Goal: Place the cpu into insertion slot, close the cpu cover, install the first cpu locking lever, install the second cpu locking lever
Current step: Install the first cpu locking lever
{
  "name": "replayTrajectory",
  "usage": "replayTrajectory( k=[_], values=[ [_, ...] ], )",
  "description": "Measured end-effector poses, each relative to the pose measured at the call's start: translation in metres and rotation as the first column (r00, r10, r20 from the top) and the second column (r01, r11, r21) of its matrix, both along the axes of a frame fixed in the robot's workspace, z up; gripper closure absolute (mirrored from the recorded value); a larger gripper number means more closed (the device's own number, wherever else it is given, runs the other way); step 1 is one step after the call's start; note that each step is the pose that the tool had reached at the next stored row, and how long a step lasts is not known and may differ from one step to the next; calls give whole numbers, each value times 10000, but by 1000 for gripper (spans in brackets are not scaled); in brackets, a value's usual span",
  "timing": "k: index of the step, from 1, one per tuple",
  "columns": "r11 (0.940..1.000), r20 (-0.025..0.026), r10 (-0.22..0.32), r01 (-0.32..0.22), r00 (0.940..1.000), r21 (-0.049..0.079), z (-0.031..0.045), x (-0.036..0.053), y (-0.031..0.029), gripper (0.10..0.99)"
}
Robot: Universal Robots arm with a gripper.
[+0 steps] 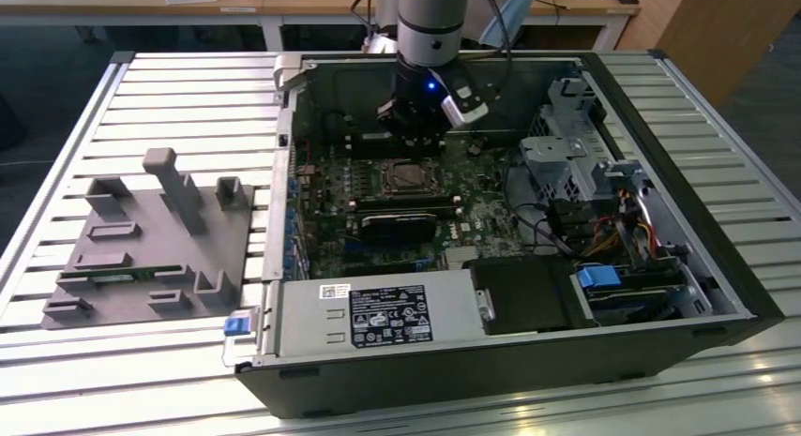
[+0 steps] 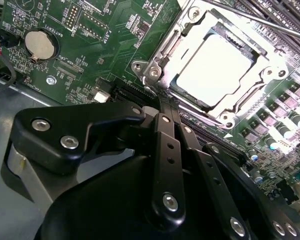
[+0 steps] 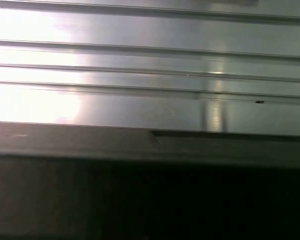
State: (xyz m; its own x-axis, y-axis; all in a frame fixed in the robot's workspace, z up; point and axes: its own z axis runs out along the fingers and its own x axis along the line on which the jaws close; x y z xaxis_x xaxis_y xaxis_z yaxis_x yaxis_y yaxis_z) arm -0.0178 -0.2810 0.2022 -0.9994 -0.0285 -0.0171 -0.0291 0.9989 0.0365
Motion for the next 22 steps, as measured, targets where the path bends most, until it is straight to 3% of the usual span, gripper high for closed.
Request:
replayTrajectory(
  k=[22],
  values=[
    [10000,-4,0,0,10000,0,54,0,0,980]
  ],
)
